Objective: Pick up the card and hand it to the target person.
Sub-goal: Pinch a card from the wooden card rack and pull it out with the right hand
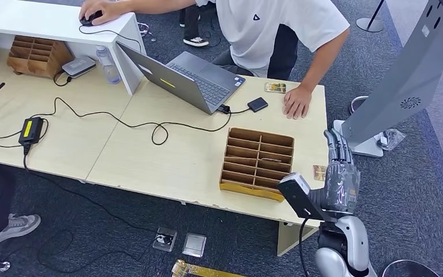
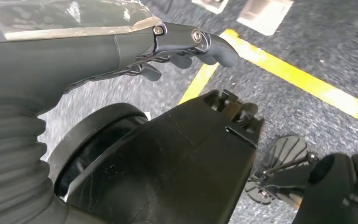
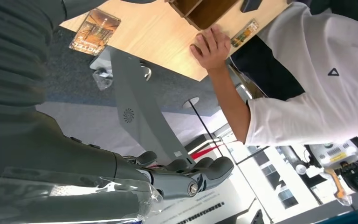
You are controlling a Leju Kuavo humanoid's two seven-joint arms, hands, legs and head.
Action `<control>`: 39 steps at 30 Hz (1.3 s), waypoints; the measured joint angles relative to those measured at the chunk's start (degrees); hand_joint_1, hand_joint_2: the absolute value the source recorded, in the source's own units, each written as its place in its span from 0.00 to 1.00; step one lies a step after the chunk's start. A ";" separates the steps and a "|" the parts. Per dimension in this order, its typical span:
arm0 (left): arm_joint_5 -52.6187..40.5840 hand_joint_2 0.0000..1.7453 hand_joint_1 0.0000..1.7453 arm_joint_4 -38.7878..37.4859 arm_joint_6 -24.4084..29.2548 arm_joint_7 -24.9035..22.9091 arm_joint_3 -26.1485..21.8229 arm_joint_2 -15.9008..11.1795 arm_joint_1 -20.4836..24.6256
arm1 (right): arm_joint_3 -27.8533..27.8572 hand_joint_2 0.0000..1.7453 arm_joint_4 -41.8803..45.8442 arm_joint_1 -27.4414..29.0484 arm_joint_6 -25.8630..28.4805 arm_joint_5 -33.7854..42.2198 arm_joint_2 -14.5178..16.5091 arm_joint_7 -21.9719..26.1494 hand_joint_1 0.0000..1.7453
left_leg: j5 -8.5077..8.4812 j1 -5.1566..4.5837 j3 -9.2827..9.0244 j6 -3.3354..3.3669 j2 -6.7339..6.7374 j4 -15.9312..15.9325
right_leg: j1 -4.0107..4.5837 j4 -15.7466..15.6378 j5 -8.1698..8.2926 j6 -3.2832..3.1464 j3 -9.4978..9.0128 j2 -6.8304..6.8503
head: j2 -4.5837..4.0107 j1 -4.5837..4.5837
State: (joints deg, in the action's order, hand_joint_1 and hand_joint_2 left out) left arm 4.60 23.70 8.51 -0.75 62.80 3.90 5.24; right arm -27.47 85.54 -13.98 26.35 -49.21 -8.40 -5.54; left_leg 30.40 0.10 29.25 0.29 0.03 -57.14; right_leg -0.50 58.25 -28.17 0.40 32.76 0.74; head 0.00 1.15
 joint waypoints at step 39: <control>-10.54 1.00 0.00 -2.00 -8.37 2.56 8.00 0.63 3.38 | -4.05 1.00 -2.75 -5.05 -19.38 -6.66 -0.11 -0.53 0.00 | 0.00 0.01 0.10 0.00 -0.09 0.00 | 0.00 0.04 0.00 0.00 -0.02 0.10 | 0.00 -0.01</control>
State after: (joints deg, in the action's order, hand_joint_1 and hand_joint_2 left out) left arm -5.94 21.70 0.15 1.80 70.81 4.54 8.62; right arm -31.52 82.80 -19.03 6.97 -55.87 -8.51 -6.08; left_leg 30.39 0.11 29.34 0.29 -0.06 -57.14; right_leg -0.50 58.29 -28.17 0.40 32.75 0.85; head 0.00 1.14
